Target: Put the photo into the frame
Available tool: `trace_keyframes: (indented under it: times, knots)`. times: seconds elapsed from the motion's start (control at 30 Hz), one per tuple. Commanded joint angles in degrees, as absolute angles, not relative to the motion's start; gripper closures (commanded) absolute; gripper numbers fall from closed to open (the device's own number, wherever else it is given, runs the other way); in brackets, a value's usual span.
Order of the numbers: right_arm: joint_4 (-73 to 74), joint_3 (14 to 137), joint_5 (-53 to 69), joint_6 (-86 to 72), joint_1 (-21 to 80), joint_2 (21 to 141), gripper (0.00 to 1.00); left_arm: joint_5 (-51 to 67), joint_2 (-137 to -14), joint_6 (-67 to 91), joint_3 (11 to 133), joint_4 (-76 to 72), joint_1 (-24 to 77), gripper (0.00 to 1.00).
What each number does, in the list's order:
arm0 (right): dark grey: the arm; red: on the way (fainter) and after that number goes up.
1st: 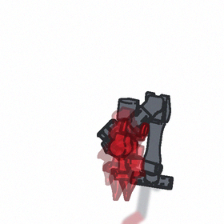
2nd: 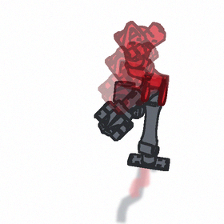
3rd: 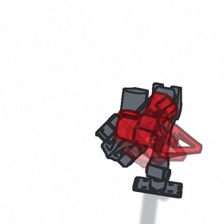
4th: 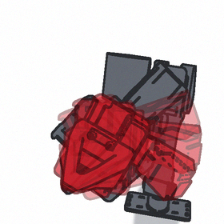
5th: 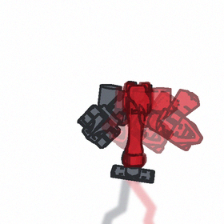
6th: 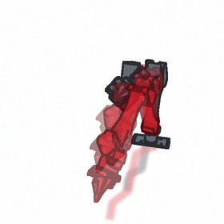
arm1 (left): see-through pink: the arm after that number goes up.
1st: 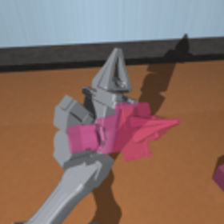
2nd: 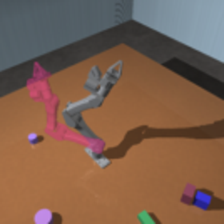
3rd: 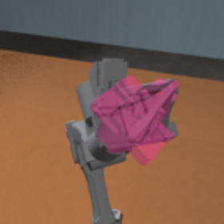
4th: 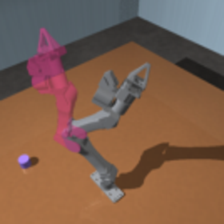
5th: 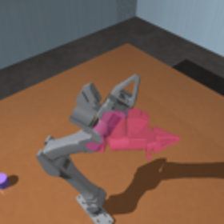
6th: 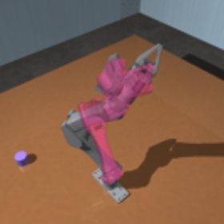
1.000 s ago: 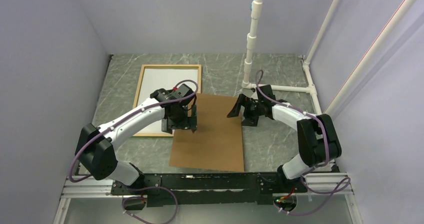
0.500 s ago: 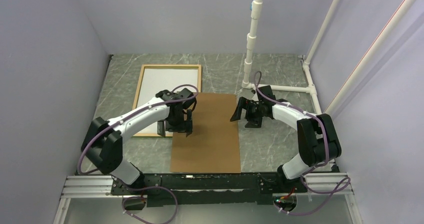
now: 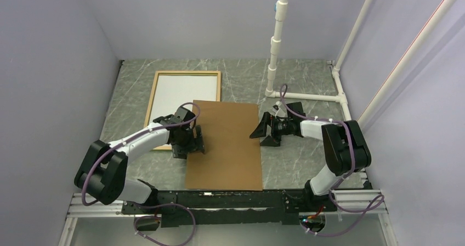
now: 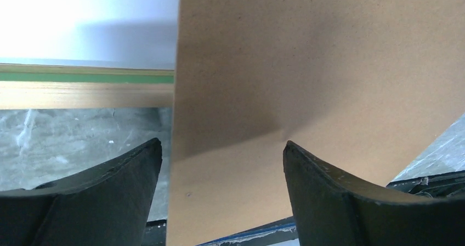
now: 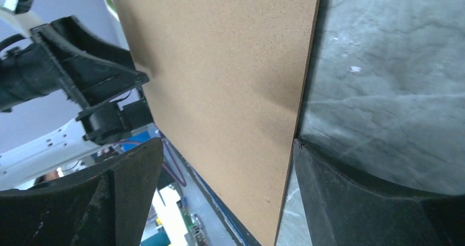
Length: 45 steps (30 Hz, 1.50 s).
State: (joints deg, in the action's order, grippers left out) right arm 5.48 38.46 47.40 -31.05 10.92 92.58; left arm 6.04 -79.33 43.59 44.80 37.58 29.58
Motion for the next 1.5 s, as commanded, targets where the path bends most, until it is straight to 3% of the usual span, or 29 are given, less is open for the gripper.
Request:
trace_keyframes:
  times: [0.0,0.27,0.77,1.07,1.47]
  knots:
    - [0.4,35.9,49.2,-31.1,11.2,96.7,0.1,8.6,-79.3,42.9,43.3,32.0,28.5,0.18]
    - [-2.6,35.3,52.4,-31.9,11.2,96.8,0.1,8.8,-82.8,42.6,42.9,31.3,28.5,0.3]
    - [-5.3,35.1,56.1,-33.7,11.2,95.6,0.1,18.7,-61.4,42.2,44.4,24.6,28.4,0.27]
    - [-15.5,32.4,61.4,-40.7,11.0,93.3,0.1,19.5,-58.1,42.7,45.1,24.7,28.5,0.28]
    - [-19.7,32.6,63.6,-46.7,10.9,85.9,0.11,19.2,-54.7,44.2,42.6,22.1,27.7,0.37]
